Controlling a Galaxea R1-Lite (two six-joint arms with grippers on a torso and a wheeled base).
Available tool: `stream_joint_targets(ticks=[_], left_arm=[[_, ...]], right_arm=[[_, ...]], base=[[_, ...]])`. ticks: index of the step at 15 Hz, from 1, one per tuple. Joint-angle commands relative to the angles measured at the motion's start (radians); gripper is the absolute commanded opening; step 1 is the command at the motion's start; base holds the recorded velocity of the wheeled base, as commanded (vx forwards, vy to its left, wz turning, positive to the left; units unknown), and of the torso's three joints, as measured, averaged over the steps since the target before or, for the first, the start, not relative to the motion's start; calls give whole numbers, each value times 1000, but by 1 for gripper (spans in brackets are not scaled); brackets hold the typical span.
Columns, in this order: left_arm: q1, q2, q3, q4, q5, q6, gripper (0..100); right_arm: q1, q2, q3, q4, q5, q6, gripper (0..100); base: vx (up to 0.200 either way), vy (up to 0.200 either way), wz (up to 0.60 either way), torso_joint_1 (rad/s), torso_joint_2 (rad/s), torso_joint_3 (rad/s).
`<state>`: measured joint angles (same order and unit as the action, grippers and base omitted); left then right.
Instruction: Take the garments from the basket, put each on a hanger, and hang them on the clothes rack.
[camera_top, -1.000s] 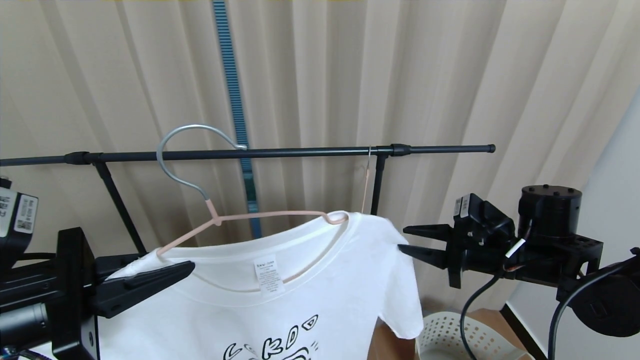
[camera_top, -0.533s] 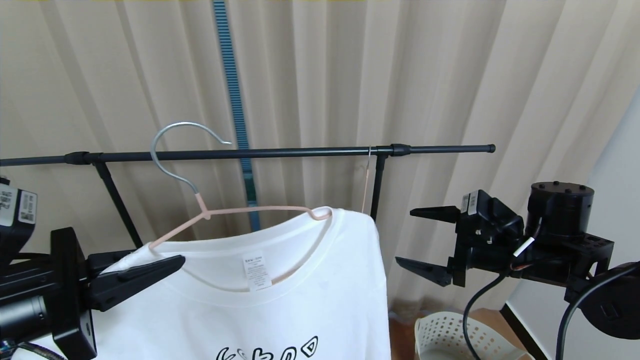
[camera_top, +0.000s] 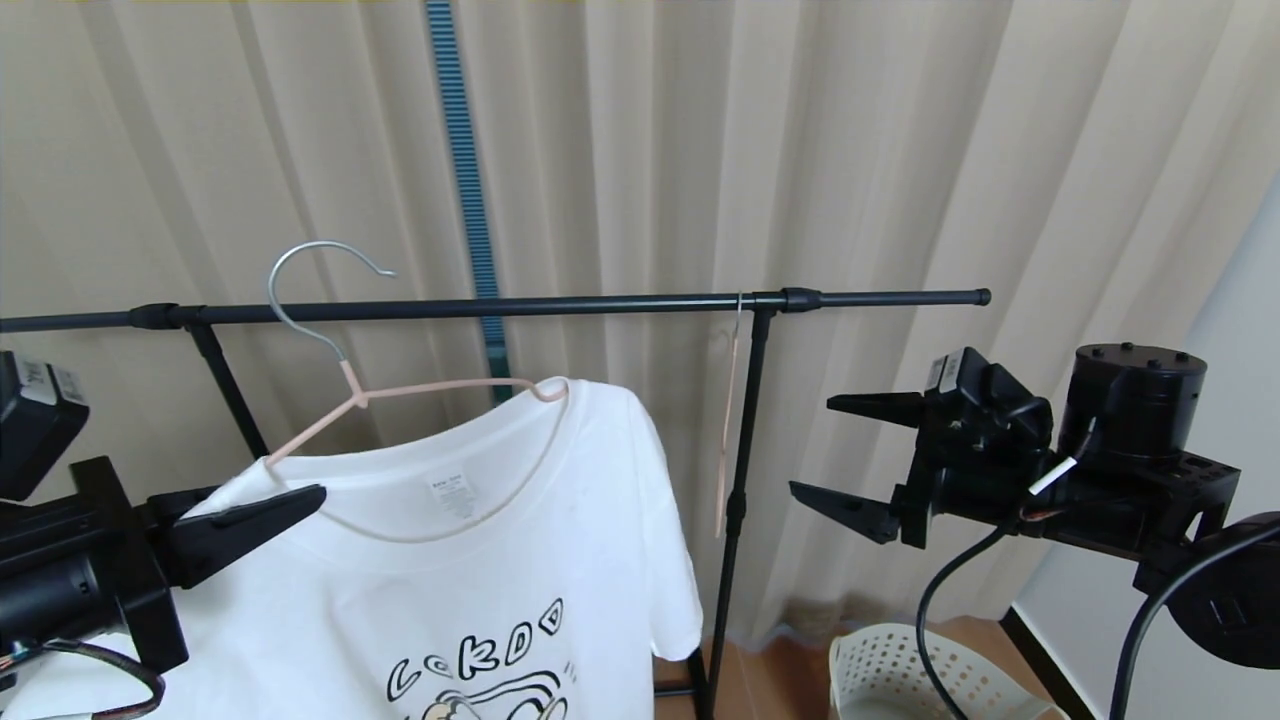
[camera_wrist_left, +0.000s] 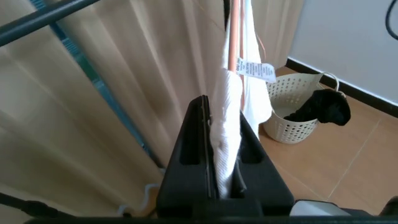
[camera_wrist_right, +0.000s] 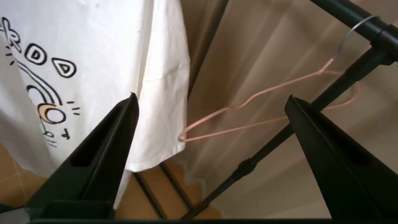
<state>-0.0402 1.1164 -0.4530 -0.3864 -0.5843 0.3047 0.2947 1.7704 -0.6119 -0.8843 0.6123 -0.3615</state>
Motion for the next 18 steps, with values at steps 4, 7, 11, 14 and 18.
stream_joint_targets(ticks=[4, 7, 11, 14, 18], left_arm=[[-9, 152, -61, -2, 57, -7, 0], [-61, 290, -168, -2, 173, -79, 0], [-96, 450, -311, -2, 236, -150, 0], [-98, 556, -383, -2, 238, -159, 0], [-121, 680, -498, -2, 291, -196, 0]], right_arm=[[4, 3, -14, 1, -25, 6, 100], [4, 6, -17, 1, -25, 6, 100], [4, 4, -17, -1, -25, 6, 100], [4, 6, -22, 1, -25, 6, 100], [4, 6, -25, 1, -25, 6, 100]], base=[[0, 0, 0, 0, 0, 0], [0, 0, 0, 0, 0, 0], [0, 0, 0, 0, 0, 0], [0, 0, 0, 0, 0, 0], [0, 0, 0, 0, 0, 0]])
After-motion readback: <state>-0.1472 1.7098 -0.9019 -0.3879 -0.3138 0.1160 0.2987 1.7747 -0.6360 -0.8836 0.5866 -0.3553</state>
